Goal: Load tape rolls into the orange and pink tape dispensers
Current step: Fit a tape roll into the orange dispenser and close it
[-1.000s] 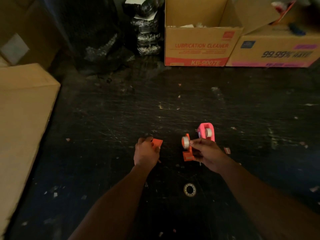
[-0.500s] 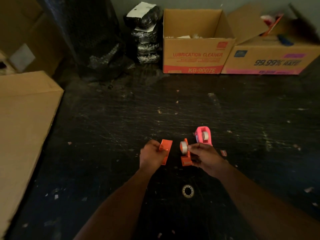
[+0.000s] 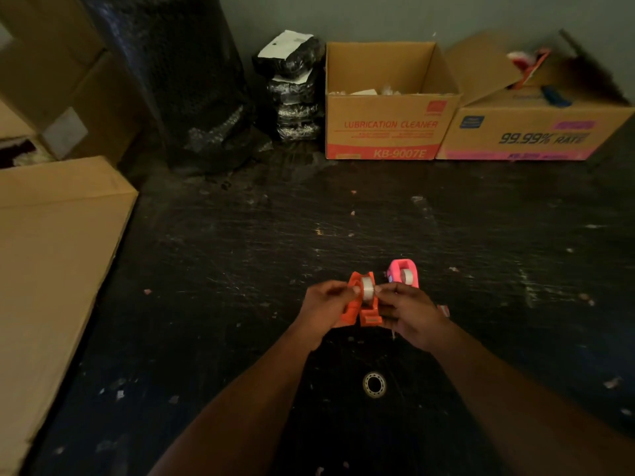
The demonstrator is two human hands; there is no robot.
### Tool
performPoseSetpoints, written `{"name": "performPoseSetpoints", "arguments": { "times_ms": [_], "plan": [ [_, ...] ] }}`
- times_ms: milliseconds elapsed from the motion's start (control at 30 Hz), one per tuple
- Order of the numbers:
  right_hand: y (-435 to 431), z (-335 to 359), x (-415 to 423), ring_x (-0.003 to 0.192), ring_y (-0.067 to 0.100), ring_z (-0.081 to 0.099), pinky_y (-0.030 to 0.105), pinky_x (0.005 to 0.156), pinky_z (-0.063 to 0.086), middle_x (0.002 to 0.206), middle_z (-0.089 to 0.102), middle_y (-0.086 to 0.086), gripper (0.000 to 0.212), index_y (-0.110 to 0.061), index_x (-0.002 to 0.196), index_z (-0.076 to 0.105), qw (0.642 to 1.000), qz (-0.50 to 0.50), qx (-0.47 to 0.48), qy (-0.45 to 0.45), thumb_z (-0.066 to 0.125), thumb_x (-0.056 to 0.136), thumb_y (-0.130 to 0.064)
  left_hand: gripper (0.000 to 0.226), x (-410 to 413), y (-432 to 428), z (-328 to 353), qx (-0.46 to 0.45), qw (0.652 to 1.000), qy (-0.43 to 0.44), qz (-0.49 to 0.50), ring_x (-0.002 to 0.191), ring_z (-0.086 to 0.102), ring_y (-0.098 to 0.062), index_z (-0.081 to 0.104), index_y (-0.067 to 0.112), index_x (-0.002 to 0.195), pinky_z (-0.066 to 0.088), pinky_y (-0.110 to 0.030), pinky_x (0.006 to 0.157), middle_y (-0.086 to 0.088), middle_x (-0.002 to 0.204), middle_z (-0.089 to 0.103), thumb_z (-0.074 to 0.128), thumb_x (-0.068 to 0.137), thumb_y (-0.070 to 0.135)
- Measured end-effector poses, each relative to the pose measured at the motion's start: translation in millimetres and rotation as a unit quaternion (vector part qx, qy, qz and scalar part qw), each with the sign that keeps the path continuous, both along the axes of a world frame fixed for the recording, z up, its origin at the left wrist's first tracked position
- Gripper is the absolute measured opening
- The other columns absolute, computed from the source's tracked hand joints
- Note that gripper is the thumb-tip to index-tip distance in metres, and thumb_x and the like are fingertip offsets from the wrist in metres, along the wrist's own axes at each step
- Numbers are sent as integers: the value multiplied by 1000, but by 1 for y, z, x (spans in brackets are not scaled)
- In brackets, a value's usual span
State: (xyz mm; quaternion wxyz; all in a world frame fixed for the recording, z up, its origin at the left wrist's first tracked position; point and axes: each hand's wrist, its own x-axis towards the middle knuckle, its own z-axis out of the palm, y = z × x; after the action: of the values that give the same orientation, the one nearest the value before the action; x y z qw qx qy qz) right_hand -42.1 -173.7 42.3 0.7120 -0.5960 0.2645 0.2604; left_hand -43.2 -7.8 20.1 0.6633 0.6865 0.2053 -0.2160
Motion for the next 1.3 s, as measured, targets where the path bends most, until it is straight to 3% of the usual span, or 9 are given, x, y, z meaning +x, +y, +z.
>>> {"name": "performPoseSetpoints", "arguments": {
  "times_ms": [67,233,367,700,1067,1300],
  "plan": [
    [-1,1,-1,97,33,70,48,86,57,115,72,23,15,-4,107,66,1000,-4,4,1,56,98,-9,19,0,1,1,-66,996,49,21,104,73,-27,73,17,109,60,-50,92,-12,113,73,67,95,28],
    [-5,3,-1,107,39,69,50,90,57,119,70,28,21,0,116,64,1000,-10,14,3,55,98,-8,17,7,5,1,-95,991,89,24,107,72,-34,71,14,110,59,-54,93,-17,119,72,66,95,21],
    [-6,4,0,98,34,71,47,82,59,120,69,28,22,1,117,63,1000,-13,17,5,55,98,-8,23,9,8,4,-131,986,101,16,105,73,-35,68,8,116,60,-49,86,-20,116,74,68,94,15],
    [-7,6,1,109,36,70,46,82,60,119,71,24,28,1,123,63,999,-24,26,-4,58,97,-8,24,7,5,7,-167,982,84,34,88,78,-29,68,5,114,62,-41,68,-18,102,78,70,91,10],
    [-12,1,3,106,33,72,52,93,57,113,75,19,24,-4,117,67,999,-38,9,-23,60,96,-14,32,6,0,16,-205,975,61,58,101,76,-33,64,1,121,64,-44,80,-23,116,74,71,90,7],
    [-11,5,2,102,29,72,46,82,59,108,76,16,19,-5,112,68,998,-53,10,-37,59,96,-10,29,7,3,16,-218,972,69,61,96,78,-29,67,2,119,63,-42,77,-19,109,77,69,91,7]
  ]
}}
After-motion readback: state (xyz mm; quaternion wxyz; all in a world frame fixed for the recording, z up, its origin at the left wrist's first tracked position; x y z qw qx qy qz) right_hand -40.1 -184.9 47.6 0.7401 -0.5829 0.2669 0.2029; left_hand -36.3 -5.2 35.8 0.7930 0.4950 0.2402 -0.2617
